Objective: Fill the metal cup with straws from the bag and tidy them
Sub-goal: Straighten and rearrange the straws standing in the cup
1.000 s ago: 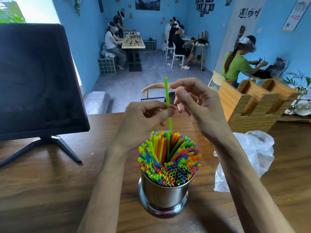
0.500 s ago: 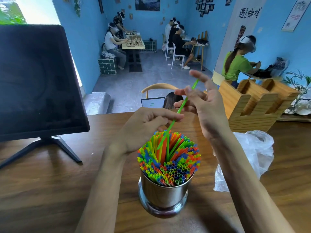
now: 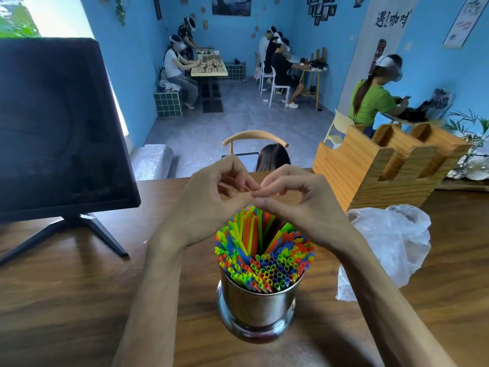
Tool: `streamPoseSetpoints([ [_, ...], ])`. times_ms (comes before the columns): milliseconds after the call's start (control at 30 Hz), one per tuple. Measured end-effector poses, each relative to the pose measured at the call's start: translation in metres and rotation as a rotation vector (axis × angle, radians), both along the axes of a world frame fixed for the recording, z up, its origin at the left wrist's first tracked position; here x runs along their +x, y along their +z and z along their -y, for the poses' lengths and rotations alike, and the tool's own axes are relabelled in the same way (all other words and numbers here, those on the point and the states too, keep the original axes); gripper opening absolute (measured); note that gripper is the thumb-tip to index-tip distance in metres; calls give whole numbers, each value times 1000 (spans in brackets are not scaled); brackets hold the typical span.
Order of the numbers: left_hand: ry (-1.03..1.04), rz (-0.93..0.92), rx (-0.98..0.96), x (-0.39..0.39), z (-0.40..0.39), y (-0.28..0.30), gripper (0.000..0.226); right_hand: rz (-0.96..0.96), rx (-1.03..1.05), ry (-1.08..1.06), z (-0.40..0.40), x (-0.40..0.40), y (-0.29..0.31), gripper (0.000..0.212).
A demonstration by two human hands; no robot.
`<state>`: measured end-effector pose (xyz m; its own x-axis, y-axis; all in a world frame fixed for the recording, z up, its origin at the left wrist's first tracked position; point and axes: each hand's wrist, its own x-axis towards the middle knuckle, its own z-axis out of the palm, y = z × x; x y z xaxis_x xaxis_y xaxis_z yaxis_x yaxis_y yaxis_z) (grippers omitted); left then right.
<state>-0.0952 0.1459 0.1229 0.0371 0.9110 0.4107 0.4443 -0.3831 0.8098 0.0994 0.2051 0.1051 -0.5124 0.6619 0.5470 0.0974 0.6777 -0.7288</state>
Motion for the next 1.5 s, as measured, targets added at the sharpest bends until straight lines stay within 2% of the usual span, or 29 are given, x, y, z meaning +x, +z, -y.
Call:
streamPoseSetpoints([
  [100, 42, 13, 11, -3, -3, 0, 29, 196, -56, 14, -3, 7, -6, 7],
  [200, 71, -1, -22, -1, -10, -3, 21, 248, -95, 29, -8, 15, -1, 7],
  [267, 50, -35, -53, 0, -13, -7, 15, 216, -94, 52, -12, 18, 4, 5],
  [333, 36, -68, -58, 2, -15, -11, 13, 95, -155, 54, -17, 21, 6, 4],
  [400, 51, -80, -58, 3, -17, -14, 12, 39, -219, -17, -25, 25, 5, 7],
  [500, 69, -92, -70, 2, -18, -17, 11, 215, -336, -93, -33, 27, 2, 11],
  [567, 73, -95, -84, 1, -19, -17, 11, 375, -383, -64, -35, 26, -1, 26],
  [633, 77, -100, -89, 0, -20, -17, 12, 446, -396, -33, -33, 24, -3, 34],
  [967, 92, -69, -102, 2, -21, -21, 12, 443, -358, -40, -31, 19, 1, 27],
  [1100, 106, -94, -101, 3, -22, -20, 11, 343, -283, -130, -26, 15, 7, 22],
  [1267, 20, -165, -67, 11, -22, -17, 18, 76, -113, -187, -15, 9, 34, 17],
  [1367, 27, -87, 41, 15, -22, -12, 14, 7, -50, -167, -8, 3, 47, 22],
  [1433, 85, 0, 137, 16, -22, -8, 18, -64, -93, -155, -7, 2, 48, 25],
  [1500, 113, 155, 228, 16, -16, 2, 9, -101, -182, -167, -9, 4, 45, 34],
])
